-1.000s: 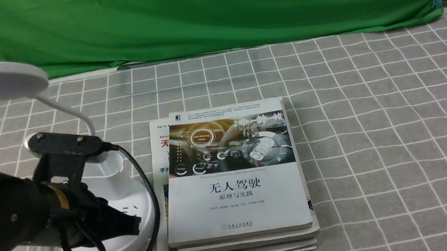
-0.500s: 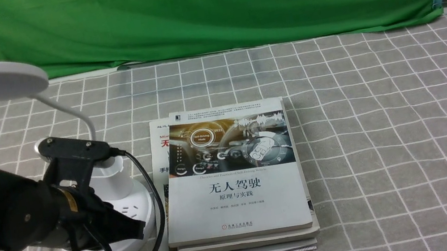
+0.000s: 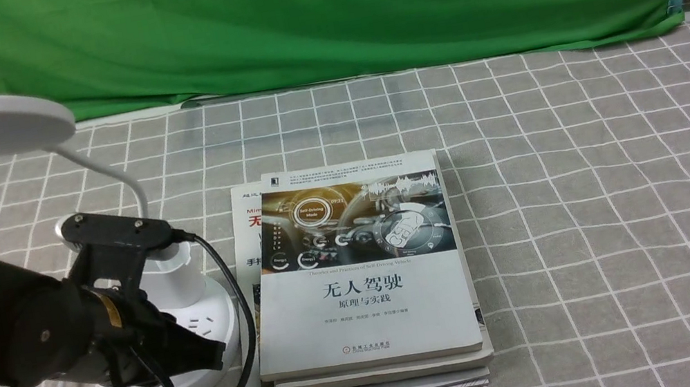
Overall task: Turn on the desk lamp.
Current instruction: Use the left arm to press the button switch on the lamp holder
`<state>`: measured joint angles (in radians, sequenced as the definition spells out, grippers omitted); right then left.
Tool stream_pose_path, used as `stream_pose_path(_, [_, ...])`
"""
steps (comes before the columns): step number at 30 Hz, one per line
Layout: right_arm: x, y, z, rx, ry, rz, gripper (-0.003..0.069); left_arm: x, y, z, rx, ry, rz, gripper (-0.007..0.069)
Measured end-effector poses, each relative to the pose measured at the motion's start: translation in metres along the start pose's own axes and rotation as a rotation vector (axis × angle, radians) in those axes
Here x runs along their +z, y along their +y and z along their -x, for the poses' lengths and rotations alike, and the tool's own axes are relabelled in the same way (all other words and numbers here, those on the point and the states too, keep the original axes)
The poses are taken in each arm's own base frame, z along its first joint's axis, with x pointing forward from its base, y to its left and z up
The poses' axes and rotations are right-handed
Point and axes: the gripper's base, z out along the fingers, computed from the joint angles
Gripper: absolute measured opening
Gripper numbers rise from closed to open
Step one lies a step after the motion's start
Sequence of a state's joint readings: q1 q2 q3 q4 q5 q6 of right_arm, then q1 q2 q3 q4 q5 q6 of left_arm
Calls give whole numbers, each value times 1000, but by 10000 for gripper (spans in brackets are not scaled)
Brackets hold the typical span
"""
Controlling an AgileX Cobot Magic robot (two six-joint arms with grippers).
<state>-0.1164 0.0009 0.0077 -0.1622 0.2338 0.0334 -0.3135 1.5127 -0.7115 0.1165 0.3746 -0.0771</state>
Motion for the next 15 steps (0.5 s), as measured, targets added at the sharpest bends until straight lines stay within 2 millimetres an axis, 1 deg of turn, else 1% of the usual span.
stream_pose_path(8, [0,0,0,0,0,0,245,2,0,-4,8,2,3,19])
stream_pose_path(15, [0,0,0,0,0,0,245,7,-2,-4,-6,3,-2,19])
